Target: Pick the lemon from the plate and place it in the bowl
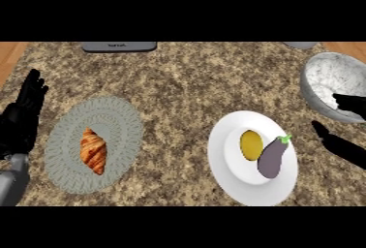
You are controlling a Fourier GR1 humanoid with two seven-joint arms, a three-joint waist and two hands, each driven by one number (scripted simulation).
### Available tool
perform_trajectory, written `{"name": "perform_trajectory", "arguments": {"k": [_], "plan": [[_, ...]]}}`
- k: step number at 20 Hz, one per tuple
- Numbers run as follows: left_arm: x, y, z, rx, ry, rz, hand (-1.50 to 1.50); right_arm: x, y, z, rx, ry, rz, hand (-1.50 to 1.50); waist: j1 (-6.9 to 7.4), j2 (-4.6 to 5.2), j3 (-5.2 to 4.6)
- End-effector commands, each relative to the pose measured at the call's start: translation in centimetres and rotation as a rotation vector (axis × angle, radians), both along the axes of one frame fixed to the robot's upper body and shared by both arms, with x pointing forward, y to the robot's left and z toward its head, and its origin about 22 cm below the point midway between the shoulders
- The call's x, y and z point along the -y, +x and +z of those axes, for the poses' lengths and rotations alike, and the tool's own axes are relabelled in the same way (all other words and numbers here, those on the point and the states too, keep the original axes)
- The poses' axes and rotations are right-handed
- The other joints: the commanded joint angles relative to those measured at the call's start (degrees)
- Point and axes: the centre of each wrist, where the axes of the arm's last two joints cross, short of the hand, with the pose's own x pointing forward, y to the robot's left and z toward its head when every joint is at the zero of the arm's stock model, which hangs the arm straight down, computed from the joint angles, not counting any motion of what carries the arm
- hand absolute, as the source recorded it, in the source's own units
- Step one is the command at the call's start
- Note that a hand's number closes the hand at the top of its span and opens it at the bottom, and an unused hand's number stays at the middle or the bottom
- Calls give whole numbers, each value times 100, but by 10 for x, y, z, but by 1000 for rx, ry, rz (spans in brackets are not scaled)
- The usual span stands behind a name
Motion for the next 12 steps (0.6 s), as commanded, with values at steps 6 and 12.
{"name": "perform_trajectory", "arguments": {"k": [6, 12], "plan": [[12, -14, -8, -56, -48, -46, 0, -64, -100, -53, -124, -231, -238, -150, 36, -97, 69], [1, -16, 0, -42, -56, -62, 0, -91, -122, -10, -170, -259, -363, -150, 211, -45, 85]]}}
